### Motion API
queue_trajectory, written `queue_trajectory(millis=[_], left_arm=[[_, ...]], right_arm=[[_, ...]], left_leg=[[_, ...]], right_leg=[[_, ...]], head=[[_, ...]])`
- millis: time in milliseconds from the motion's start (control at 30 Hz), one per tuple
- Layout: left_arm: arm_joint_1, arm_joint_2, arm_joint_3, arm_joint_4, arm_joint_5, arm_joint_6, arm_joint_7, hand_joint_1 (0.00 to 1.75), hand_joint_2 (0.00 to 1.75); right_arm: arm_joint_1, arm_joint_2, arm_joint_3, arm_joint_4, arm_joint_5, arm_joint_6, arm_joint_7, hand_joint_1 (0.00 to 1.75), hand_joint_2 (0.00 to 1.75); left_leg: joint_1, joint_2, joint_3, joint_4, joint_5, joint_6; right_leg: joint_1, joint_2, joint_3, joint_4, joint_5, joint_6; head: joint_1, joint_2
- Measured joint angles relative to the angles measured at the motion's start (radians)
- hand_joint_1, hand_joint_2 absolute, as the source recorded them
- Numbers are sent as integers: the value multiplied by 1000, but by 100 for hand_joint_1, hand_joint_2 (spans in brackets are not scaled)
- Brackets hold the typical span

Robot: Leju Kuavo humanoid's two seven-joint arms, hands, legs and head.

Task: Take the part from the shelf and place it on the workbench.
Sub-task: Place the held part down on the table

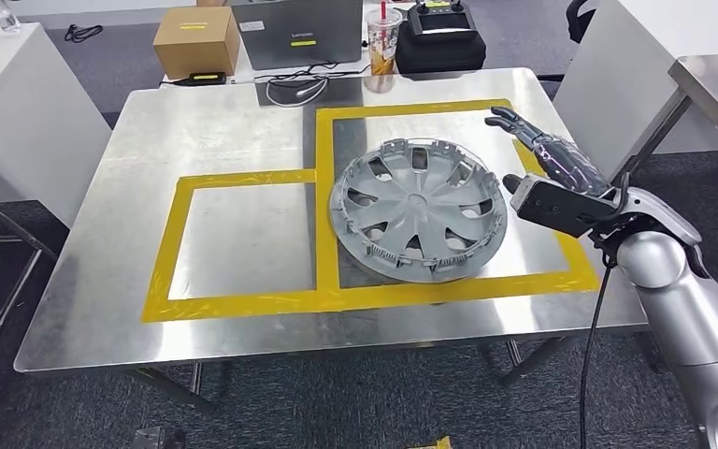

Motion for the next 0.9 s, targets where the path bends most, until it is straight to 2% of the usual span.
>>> queue_trajectory(millis=[33, 67, 100, 133, 233, 267, 300, 367, 400, 433, 467, 533, 567, 600, 633, 667, 700, 733, 767, 800, 833, 900], left_arm=[[0, 0, 1, 0, -1, 0, 0, 0, 175], [0, 0, 1, 0, -1, 0, 0, 0, 175], [0, 0, 1, 0, -1, 1, 0, 0, 175], [0, 0, 1, 1, -2, 2, 0, 0, 175], [0, 0, 1, 1, -6, 7, 0, 0, 175], [0, 0, 1, 1, -7, 8, -1, 0, 175], [0, 0, 1, 1, -8, 10, -2, 0, 175], [1, 0, 2, 1, -10, 10, -3, 0, 175], [1, 0, 2, 1, -10, 10, -3, 0, 175], [-1, -1, 2, 1, -11, 11, -3, 0, 175], [-2, -1, 2, 1, -11, 11, -3, 0, 175], [-5, -2, 3, 1, -14, 11, -3, 0, 175], [-6, -2, 4, 2, -15, 11, -3, 0, 175], [-6, -2, 3, 2, -16, 11, -3, 0, 175], [-8, -2, 3, 2, -17, 10, -3, 0, 175], [-10, -2, 3, 3, -18, 10, -3, 0, 175], [-12, -2, 2, 4, -18, 10, -3, 0, 175], [-14, -2, 1, 4, -18, 10, -3, 0, 175], [-16, -2, 0, 5, -19, 10, -4, 0, 175], [-18, -2, 0, 6, -19, 10, -4, 0, 175], [-19, -2, 0, 8, -19, 10, -5, 0, 175], [-21, 0, -1, 12, -20, 11, -7, 0, 175]], right_arm=[[0, 0, -7, 0, 2, -6, 1, 0, 0], [0, -2, -16, -1, 4, -12, 2, 0, 0], [0, -5, -27, -3, 6, -18, 4, 0, 0], [-1, -11, -39, -7, 7, -24, 8, 0, 0], [-1, -43, -92, -31, 6, -45, 17, 0, 0], [-2, -55, -112, -40, 3, -51, 18, 0, 0], [-2, -65, -131, -48, 0, -55, 18, 0, 0], [0, -81, -160, -60, -5, -59, 19, 0, 0], [2, -88, -171, -65, -6, -60, 19, 0, 0], [4, -96, -180, -69, -7, -60, 19, 0, 0], [5, -103, -189, -72, -7, -60, 19, 0, 0], [6, -114, -206, -77, -10, -60, 19, 0, 0], [7, -119, -212, -78, -12, -60, 19, 0, 0], [9, -123, -216, -79, -14, -60, 19, 0, 0], [10, -126, -219, -80, -16, -60, 19, 0, 0], [12, -130, -222, -82, -17, -60, 19, 0, 0], [13, -133, -225, -85, -19, -60, 19, 0, 0], [12, -137, -227, -88, -22, -60, 19, 0, 0], [13, -141, -229, -91, -26, -59, 19, 0, 0], [14, -144, -231, -95, -29, -59, 20, 0, 0], [15, -148, -232, -97, -32, -59, 22, 0, 0], [17, -151, -231, -98, -36, -59, 35, 0, 0]], left_leg=[[5, 0, -24, 67, -37, -6], [10, 1, -41, 120, -61, -11], [13, 1, -42, 139, -66, -14], [16, 1, -23, 119, -55, -15], [18, 1, 99, -77, 11, -8], [15, 0, 124, -120, 22, -4], [12, -1, 131, -137, 26, 1], [6, 0, 123, -140, 40, 17], [5, 2, 120, -146, 51, 25], [5, 4, 114, -152, 65, 36], [6, 6, 105, -159, 79, 44], [2, 8, 81, -160, 101, 55], [-2, 8, 67, -159, 111, 57], [-4, 8, 53, -159, 121, 58], [-7, 8, 39, -158, 131, 58], [-8, 8, 27, -156, 140, 58], [-9, 7, 16, -154, 148, 56], [-11, 6, 4, -149, 154, 52], [-12, 5, -4, -145, 161, 48], [-13, 5, -10, -142, 168, 43], [-13, 5, -14, -142, 175, 37], [-11, 4, -18, -141, 183, 24]], right_leg=[[0, 0, -4, 0, 3, -2], [0, 0, -9, 1, 7, -1], [0, 0, -14, 1, 11, 0], [-1, 0, -19, 2, 16, 3], [-1, -1, -30, 1, 31, 17], [0, -1, -31, 0, 36, 23], [0, -2, -32, -1, 41, 31], [-3, -2, -33, -9, 55, 46], [-5, -2, -37, -8, 54, 51], [-6, -2, -47, 6, 37, 50], [-6, -1, -64, 43, 4, 44], [-4, -1, -105, 170, -86, 30], [-3, -1, -118, 235, -116, 30], [-3, -1, -119, 275, -128, 34], [-3, -1, -103, 283, -124, 41], [-3, -1, -69, 252, -108, 48], [-3, -1, -19, 191, -93, 52], [0, -1, 36, 116, -90, 51], [3, -1, 78, 56, -92, 47], [7, -1, 103, 15, -97, 42], [11, -1, 112, -3, -102, 36], [8, -2, 101, -6, -89, 23]], head=[[-1, 0], [-1, 0], [-1, 0], [-1, 0], [-1, 0], [0, 0], [1, 0], [2, 0], [3, 0], [4, 0], [5, 0], [7, 0], [8, 0], [7, 0], [8, 0], [7, 0], [8, 0], [8, 0], [6, 0], [6, 0], [5, 0], [5, 0]])
